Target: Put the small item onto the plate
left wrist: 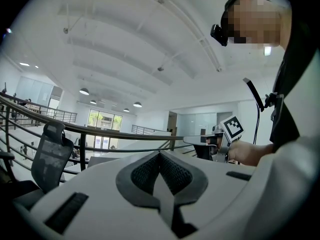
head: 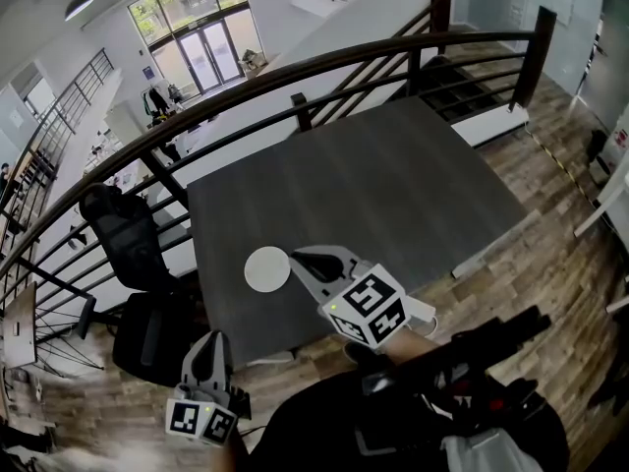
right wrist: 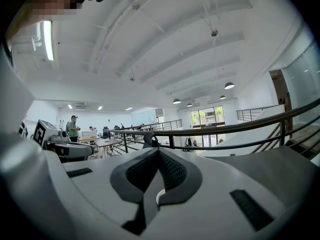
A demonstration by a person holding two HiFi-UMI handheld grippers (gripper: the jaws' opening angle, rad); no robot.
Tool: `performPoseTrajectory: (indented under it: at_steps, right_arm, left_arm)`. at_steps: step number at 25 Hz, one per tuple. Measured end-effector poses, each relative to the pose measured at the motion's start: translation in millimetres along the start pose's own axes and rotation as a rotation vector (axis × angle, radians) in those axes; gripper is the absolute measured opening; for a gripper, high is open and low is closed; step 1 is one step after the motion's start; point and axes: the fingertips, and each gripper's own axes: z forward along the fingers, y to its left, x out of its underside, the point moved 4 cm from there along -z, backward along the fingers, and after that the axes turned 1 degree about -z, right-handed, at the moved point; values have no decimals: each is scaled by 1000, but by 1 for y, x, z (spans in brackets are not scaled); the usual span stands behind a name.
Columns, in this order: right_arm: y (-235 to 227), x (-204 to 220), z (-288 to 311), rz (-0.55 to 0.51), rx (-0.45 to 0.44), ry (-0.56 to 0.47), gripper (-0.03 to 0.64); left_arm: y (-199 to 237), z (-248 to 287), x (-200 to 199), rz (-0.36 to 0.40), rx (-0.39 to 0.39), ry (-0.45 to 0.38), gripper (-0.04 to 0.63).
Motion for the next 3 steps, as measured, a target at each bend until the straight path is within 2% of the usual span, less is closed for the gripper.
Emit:
performPoseTrajectory:
  at_steps: [3]
  right_arm:
    - [-3,-4,0,-2,3,0,2]
  left_arm:
    - [-1,1,-3,-2,-3,0,5]
